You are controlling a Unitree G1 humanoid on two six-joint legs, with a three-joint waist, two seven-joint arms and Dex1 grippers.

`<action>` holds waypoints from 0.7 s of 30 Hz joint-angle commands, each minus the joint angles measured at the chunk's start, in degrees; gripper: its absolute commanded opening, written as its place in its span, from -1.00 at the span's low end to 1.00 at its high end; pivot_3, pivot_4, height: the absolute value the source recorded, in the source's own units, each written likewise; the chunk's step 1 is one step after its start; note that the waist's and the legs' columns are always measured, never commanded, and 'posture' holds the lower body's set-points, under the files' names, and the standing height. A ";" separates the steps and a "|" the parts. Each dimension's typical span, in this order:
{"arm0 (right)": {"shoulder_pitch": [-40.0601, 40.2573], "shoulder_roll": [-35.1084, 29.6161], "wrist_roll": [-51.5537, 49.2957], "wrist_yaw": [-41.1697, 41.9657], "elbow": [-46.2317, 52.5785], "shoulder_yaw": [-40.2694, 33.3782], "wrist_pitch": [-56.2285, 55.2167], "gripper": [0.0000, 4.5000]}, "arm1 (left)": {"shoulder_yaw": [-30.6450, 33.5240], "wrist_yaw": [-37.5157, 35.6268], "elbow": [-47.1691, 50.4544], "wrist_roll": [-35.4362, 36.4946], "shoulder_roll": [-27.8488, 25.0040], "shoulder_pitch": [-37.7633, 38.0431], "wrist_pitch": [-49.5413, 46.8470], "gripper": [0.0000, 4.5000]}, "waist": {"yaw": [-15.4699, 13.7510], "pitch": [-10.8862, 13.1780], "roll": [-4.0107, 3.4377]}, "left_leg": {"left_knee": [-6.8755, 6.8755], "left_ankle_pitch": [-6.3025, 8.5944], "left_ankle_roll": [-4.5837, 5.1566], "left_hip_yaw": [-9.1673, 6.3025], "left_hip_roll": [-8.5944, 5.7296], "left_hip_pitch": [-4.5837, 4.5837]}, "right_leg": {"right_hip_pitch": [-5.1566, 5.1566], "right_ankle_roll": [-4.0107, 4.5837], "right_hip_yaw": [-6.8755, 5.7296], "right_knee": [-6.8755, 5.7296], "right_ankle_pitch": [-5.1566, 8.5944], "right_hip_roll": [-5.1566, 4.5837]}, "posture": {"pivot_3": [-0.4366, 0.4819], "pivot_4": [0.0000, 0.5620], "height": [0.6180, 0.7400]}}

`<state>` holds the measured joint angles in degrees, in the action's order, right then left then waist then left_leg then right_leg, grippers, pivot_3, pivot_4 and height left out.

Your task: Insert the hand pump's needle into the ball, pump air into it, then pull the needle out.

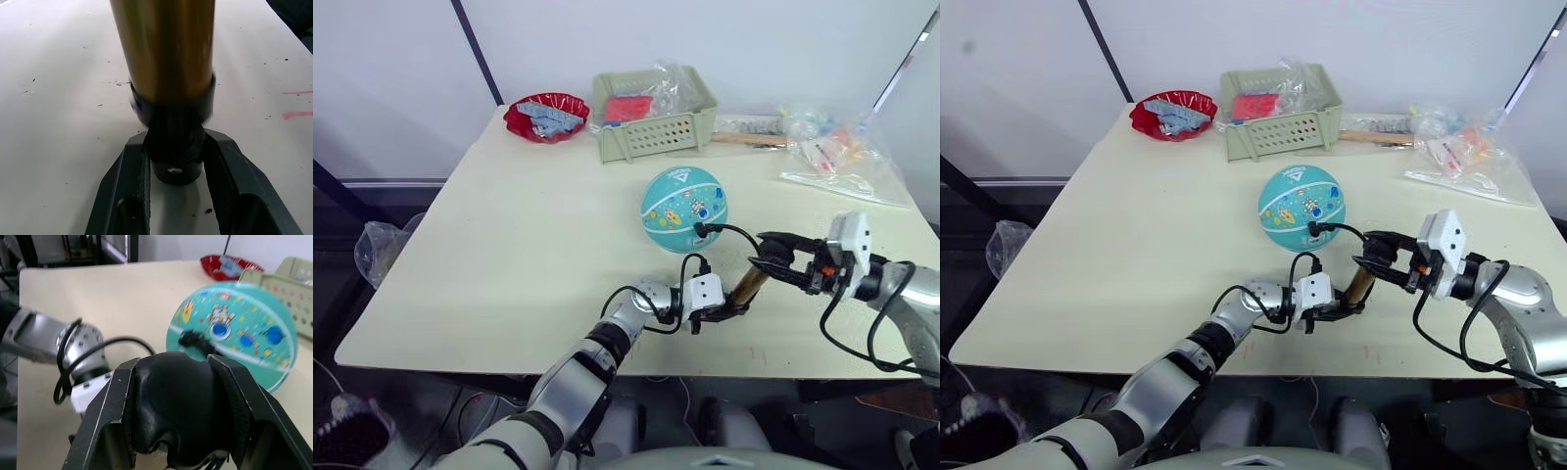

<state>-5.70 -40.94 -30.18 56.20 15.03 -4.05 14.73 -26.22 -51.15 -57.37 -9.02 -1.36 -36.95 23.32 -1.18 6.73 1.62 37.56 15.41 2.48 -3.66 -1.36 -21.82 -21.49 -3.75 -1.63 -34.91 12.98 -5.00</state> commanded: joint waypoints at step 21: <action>-23.05 -18.27 -27.12 -1.17 5.59 -19.02 27.47 -0.28 | -2.85 -0.55 -7.17 -5.30 -2.52 2.62 -4.24 -0.53 | -0.91 0.90 -0.75 | 0.00 0.00 0.01 0.01 -0.04 -0.31 | -0.19 0.01 -0.01 0.04 -0.01 -0.10 | -0.05 -0.47 1.00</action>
<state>-25.31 -57.76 -53.89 56.54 19.33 -16.90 42.27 -26.25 -52.17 -56.96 -8.88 -0.97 -38.00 23.39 -2.10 7.64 0.87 37.56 15.41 2.48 -3.63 -1.40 -22.12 -21.68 -3.74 -1.63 -34.87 12.97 -5.11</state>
